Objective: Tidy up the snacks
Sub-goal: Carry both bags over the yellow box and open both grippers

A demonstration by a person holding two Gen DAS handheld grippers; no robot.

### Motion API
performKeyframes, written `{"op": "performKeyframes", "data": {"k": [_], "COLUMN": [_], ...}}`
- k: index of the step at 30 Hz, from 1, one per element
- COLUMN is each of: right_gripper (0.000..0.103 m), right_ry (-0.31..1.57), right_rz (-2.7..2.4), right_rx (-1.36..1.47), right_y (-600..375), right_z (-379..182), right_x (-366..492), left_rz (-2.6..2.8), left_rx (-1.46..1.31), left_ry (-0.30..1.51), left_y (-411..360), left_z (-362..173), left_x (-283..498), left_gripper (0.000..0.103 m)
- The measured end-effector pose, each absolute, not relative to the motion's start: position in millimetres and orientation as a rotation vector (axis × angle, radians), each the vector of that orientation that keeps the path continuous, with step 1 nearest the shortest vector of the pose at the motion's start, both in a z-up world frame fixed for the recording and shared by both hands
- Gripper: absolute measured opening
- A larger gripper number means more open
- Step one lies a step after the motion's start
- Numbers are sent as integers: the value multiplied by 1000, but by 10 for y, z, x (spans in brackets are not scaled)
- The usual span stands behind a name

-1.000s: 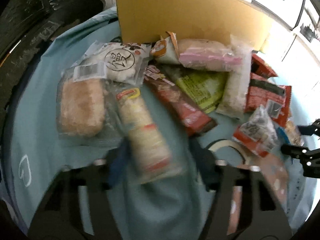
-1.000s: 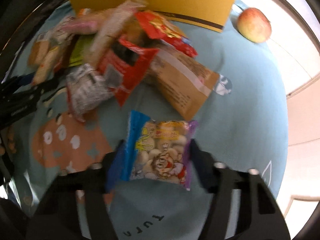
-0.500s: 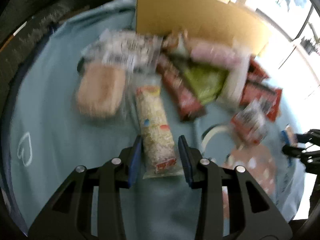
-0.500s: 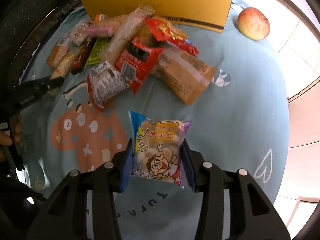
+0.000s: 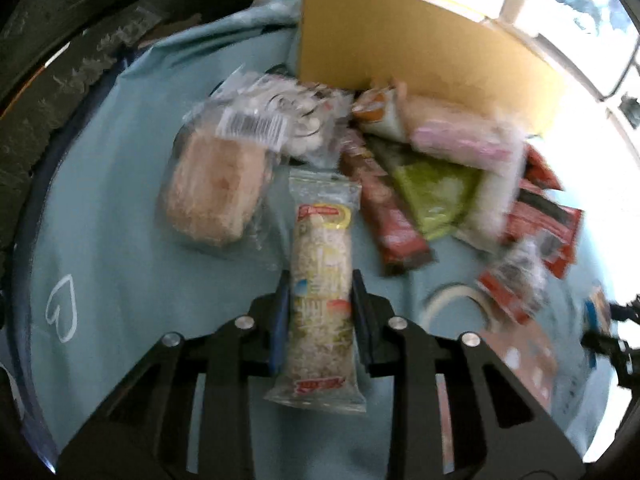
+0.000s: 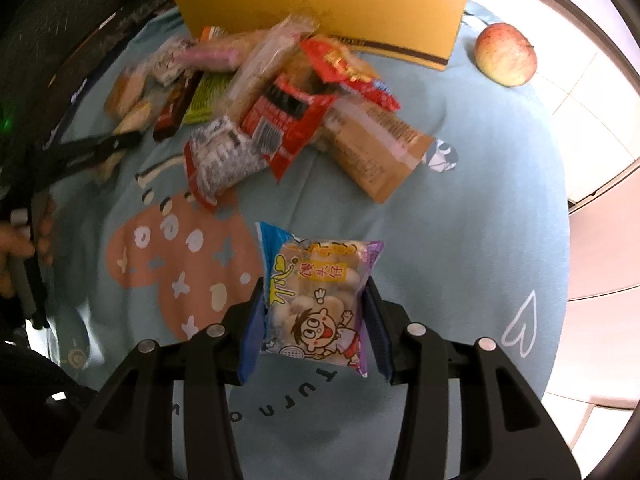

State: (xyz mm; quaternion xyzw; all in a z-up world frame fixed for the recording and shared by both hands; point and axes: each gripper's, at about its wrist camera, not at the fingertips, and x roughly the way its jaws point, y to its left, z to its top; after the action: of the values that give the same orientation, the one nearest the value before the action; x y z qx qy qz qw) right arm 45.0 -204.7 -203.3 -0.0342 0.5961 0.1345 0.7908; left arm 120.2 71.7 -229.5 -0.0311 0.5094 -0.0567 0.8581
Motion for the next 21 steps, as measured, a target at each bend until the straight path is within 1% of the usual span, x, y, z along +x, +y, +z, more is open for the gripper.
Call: {"op": "performKeyframes", "data": {"k": [8, 11, 16, 21], "right_gripper": [46, 46, 46, 46], "right_ry": [1190, 1139, 1062, 939], "right_rz": [331, 345, 354, 343], "right_rx": [2, 21, 42, 26], "right_y": [-2057, -2084, -2129, -2185], "right_z": [-1688, -1446, -1070, -567], "right_x": [543, 573, 662, 913], "left_rz": [-235, -244, -251, -250], "left_rx": [-26, -29, -33, -32], "left_ry": [926, 873, 801, 729], "left_y": [487, 350, 247, 170], "left_z": [-1725, -1513, -1207, -843], "left_x": [877, 809, 893, 1104], "left_gripper": [28, 28, 28, 28]}}
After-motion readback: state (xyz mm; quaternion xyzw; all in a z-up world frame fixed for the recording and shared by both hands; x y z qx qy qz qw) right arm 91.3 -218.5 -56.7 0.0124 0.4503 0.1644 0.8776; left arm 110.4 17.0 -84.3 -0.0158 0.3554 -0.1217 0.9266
